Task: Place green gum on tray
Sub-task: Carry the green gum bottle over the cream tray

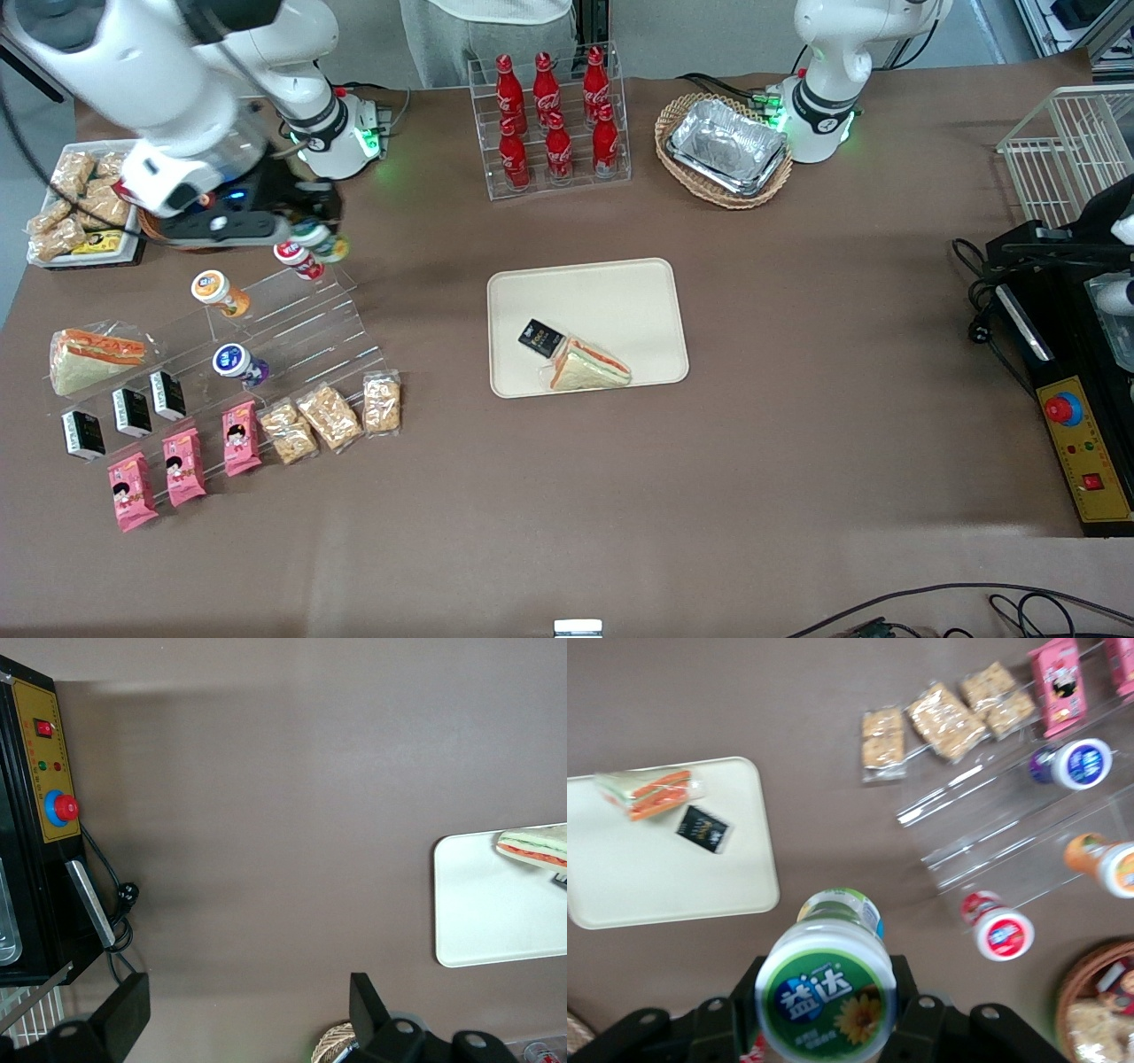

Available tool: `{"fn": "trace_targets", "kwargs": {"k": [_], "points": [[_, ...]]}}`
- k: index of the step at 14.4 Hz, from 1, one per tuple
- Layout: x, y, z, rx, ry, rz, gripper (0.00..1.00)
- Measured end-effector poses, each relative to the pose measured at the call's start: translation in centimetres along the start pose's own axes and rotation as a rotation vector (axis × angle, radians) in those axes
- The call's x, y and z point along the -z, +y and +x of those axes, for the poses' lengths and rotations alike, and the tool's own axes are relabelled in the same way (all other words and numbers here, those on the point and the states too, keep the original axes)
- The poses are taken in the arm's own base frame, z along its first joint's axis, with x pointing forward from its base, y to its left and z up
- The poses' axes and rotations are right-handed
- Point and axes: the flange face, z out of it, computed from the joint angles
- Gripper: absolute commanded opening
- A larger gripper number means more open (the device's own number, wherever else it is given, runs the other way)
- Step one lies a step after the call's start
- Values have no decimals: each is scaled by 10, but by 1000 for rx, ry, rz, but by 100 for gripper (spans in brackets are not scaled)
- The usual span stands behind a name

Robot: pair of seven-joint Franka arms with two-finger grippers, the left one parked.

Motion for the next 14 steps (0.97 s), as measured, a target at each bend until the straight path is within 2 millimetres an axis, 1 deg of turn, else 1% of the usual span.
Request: {"fn": "trace_targets", "kwargs": {"k": [2, 4, 6, 8, 10, 11, 12, 14], "points": [[-6, -37, -8, -35, -9, -3, 3], [-23, -74, -11, -67, -16, 2, 3], [-49, -111, -11, -81, -9, 24, 3], [-84, -142, -8, -87, 4, 26, 3], [-124, -162, -4, -84, 24, 1, 3], [-145, -169, -2, -75, 28, -8, 3], [-166, -174, -1, -66, 24, -11, 3], [-207, -176, -2, -52, 25, 0, 3]]}}
